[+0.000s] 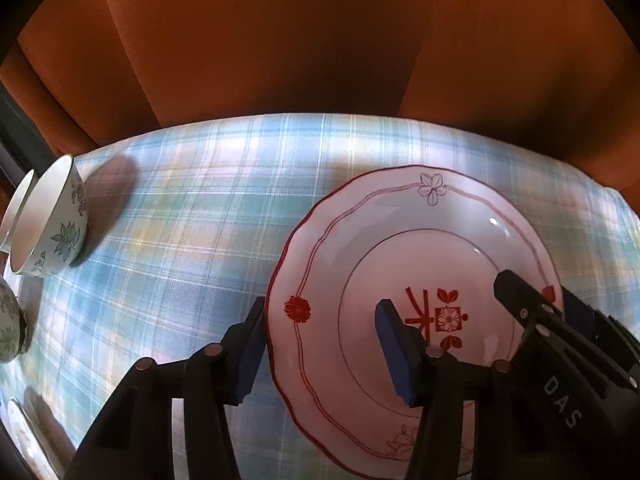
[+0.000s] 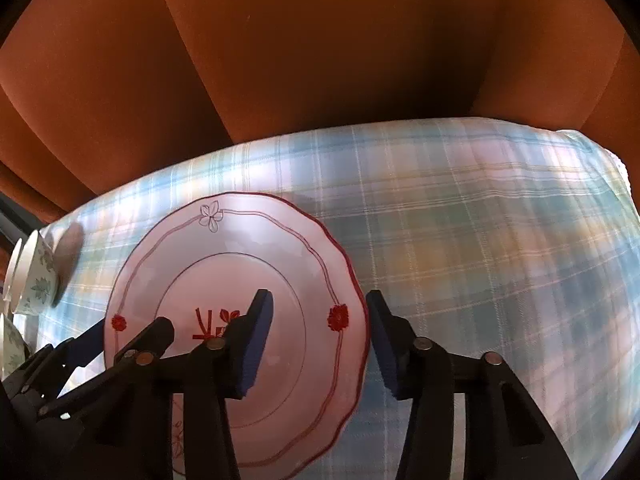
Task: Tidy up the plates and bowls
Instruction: 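Grasp the small red-pattern plate rim with both tools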
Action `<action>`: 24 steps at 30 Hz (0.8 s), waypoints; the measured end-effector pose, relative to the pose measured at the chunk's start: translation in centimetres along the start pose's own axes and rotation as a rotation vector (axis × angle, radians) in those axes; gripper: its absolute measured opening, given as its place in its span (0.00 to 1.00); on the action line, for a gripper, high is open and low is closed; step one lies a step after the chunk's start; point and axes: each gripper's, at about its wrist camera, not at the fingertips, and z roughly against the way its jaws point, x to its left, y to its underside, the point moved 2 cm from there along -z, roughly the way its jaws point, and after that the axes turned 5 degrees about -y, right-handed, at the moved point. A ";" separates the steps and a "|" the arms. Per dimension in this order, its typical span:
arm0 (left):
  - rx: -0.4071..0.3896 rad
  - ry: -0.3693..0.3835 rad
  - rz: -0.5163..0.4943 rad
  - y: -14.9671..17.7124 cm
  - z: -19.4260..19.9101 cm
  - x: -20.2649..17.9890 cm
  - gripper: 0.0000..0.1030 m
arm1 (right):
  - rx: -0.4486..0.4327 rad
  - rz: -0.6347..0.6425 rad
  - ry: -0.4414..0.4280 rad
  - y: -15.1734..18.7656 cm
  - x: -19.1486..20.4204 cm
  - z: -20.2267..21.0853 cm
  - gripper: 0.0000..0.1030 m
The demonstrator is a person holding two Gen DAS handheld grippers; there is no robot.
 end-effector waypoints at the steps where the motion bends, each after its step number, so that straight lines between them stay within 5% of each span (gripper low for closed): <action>1: 0.002 -0.012 0.002 0.0 0.1 0.1 0.45 | -0.001 0.006 0.008 -0.1 0.1 -0.2 0.48; 10: 0.034 -0.017 -0.027 1.4 0.7 0.6 0.44 | 0.012 0.033 0.042 1.1 1.1 0.6 0.48; 24: 0.090 -0.015 -0.072 9.8 4.7 3.9 0.44 | 0.129 0.027 0.075 9.1 3.9 4.6 0.48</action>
